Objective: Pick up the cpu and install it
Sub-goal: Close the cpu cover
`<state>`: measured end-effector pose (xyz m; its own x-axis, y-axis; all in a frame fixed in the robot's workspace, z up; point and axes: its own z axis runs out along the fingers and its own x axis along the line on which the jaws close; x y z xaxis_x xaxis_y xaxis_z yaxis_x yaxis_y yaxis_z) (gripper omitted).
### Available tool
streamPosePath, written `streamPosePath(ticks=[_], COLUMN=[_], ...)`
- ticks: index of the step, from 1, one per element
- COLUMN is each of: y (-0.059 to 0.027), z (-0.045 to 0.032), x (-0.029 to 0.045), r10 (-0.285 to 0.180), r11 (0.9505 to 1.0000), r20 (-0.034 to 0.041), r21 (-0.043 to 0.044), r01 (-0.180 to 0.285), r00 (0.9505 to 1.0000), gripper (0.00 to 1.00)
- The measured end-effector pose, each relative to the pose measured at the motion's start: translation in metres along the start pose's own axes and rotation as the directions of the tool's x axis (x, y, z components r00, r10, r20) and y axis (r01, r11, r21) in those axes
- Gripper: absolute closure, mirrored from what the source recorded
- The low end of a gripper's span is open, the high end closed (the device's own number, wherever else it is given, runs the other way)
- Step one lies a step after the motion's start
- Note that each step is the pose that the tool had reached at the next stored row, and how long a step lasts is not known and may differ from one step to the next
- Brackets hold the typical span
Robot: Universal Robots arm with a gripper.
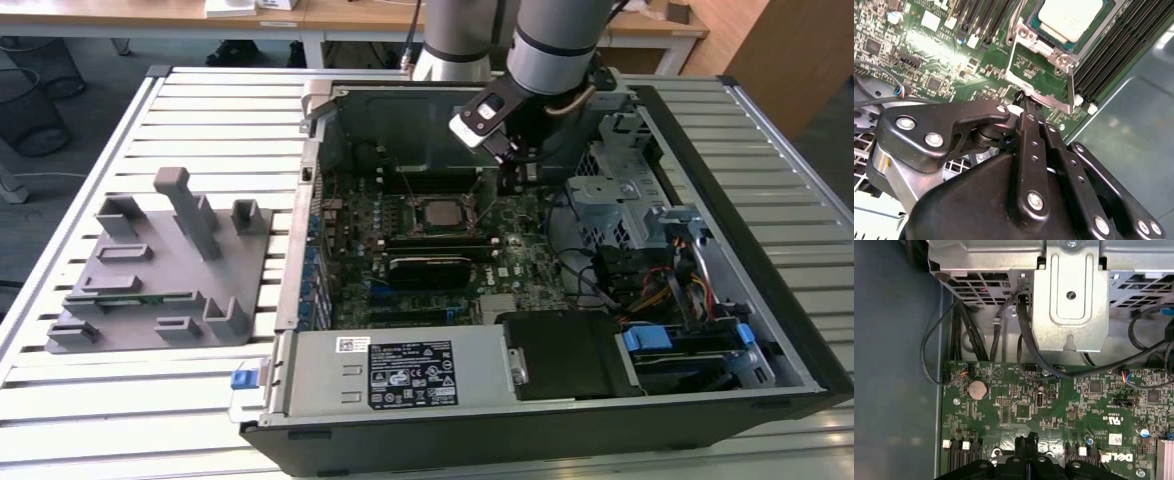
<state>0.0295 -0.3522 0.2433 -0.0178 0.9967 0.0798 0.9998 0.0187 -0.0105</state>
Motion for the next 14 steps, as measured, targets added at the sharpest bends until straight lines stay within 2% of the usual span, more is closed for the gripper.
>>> streamPosePath(ticks=[14], y=[-0.0160], z=[0.0003], x=[0.0013], r10=[0.000], r11=[1.0000], r20=[0.0000], r21=[0.0000], r01=[0.000], r00=[1.0000], gripper=[0.89])
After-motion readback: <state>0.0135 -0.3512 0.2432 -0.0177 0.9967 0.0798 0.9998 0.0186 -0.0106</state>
